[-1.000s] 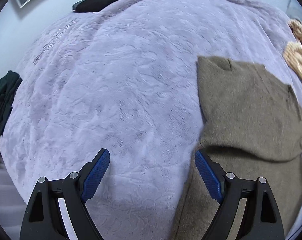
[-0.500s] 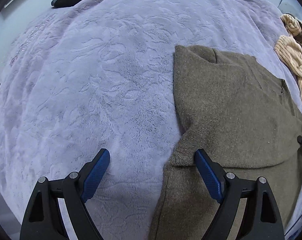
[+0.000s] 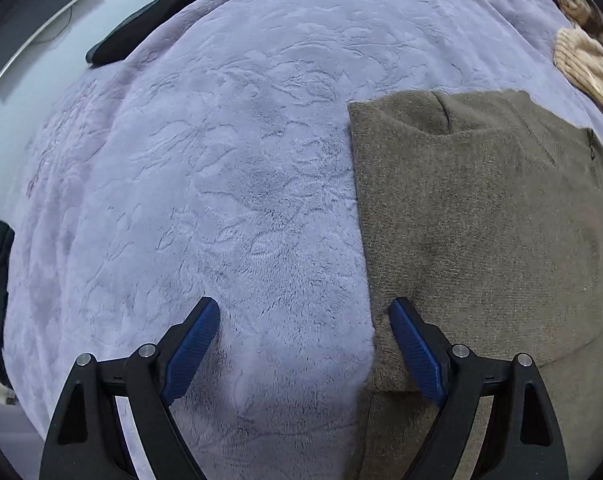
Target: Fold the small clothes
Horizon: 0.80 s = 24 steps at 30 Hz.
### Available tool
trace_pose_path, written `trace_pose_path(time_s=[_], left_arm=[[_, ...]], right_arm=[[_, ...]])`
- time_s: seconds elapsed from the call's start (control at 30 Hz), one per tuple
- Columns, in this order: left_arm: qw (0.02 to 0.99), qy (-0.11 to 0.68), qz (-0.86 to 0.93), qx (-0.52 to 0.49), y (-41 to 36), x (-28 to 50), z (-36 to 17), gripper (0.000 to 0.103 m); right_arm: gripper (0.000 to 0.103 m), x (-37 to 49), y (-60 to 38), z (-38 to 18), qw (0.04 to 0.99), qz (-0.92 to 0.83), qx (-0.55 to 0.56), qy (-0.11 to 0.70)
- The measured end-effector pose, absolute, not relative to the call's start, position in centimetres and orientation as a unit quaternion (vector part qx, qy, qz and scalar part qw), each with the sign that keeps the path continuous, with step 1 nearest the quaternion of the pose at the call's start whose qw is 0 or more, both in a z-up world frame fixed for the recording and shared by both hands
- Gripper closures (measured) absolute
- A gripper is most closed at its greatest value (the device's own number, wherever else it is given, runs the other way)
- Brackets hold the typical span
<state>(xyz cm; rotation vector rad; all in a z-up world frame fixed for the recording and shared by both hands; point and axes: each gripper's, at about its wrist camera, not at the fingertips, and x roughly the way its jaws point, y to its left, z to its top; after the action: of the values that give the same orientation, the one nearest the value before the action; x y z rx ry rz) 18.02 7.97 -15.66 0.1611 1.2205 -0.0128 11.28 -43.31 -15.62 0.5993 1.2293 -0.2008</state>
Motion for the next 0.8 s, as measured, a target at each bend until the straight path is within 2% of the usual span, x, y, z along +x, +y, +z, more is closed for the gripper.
trace_pose_path(time_s=[0.07, 0.1, 0.13, 0.33, 0.53, 0.8], left_arm=[[0.814, 0.578, 0.001, 0.058, 8.6, 18.1, -14.9, 0.015], [0.812, 0.58, 0.003, 0.058, 8.6, 18.0, -14.4, 0.015], [0.811, 0.582, 0.003, 0.06, 8.6, 17.8, -14.0, 0.015], [0.799, 0.596, -0.048, 0.062, 5.6, 15.4, -11.8, 0.015], [0.765, 0.624, -0.136, 0.085, -2.2, 11.8, -12.2, 0.015], [0.752, 0.618, -0.21, 0.096, -12.9, 9.8, -12.5, 0.015]], right_arm=[[0.066, 9.5, -43.5, -15.3, 0.767, -0.093, 0.283, 0.568], [0.047, 8.4, -43.5, -15.1, 0.765, -0.092, 0.286, 0.569], [0.037, 7.3, -43.4, -15.0, 0.764, -0.087, 0.292, 0.57], [0.036, 2.0, -42.2, -15.2, 0.738, -0.074, 0.332, 0.583], [0.036, -1.0, -41.8, -16.3, 0.717, -0.074, 0.375, 0.583], [0.036, -3.6, -48.1, -16.1, 0.724, -0.118, 0.41, 0.542]])
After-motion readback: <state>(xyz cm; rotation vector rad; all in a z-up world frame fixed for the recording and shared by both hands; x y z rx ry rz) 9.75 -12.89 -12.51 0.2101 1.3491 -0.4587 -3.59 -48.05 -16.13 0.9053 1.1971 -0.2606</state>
